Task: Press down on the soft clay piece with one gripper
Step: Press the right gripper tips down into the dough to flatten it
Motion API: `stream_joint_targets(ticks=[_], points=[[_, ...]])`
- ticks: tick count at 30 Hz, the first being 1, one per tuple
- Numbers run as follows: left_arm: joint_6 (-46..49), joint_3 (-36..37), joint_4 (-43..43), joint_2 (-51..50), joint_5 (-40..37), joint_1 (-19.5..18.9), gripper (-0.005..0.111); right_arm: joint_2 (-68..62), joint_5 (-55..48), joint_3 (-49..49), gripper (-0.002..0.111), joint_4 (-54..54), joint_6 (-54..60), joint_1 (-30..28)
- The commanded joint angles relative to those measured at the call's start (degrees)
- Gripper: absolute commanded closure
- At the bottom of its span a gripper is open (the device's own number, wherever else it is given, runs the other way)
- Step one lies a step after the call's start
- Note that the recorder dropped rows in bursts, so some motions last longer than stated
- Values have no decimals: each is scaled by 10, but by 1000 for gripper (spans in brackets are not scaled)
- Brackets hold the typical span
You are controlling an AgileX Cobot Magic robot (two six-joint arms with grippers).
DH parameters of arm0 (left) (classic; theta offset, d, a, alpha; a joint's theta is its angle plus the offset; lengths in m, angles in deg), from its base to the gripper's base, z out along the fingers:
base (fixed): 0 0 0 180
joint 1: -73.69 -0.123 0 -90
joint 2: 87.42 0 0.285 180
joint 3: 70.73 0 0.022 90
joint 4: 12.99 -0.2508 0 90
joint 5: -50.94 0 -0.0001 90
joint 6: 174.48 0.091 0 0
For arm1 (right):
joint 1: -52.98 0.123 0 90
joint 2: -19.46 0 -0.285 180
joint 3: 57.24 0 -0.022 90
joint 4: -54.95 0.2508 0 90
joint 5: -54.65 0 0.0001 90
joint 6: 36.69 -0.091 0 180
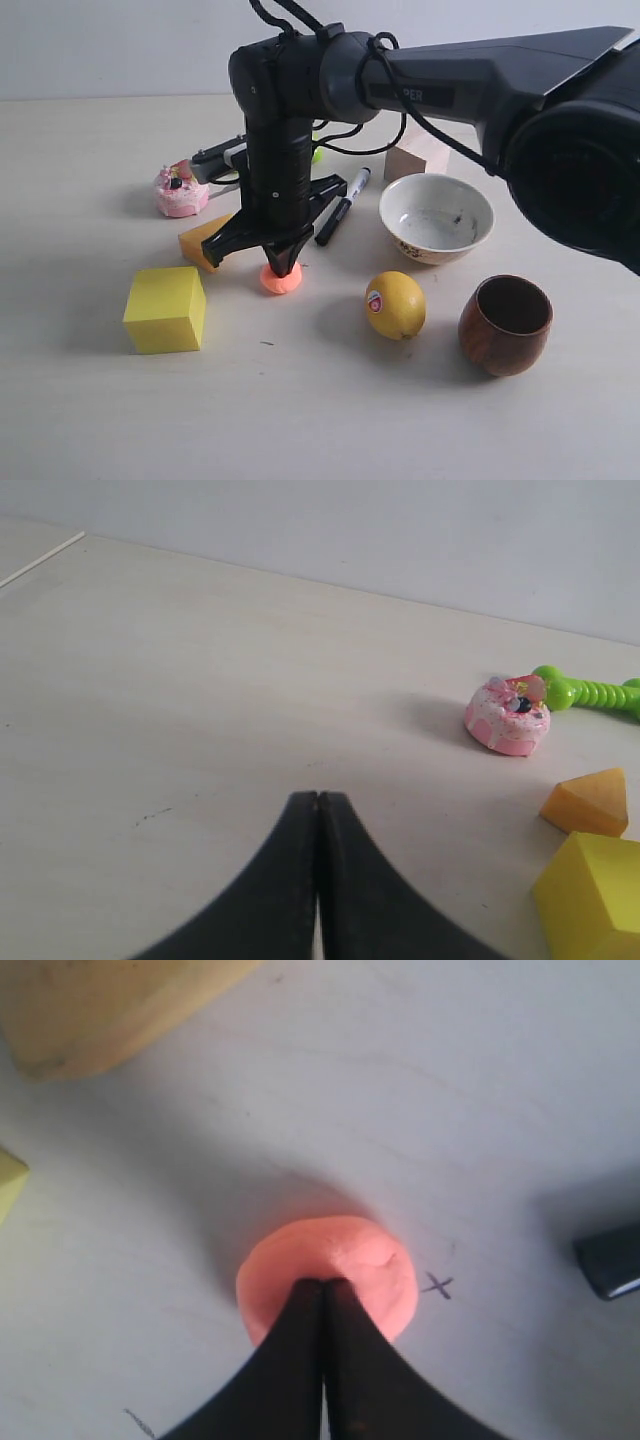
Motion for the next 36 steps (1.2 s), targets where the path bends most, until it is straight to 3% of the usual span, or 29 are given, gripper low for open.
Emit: stream_joint_targets(ticks=[1, 36], points=[[2, 1, 4, 4, 1, 3, 107, -31, 0, 14, 108, -1, -2, 1], [2, 1, 4, 4, 1, 3, 107, -37, 27, 14, 108, 10, -16, 1]])
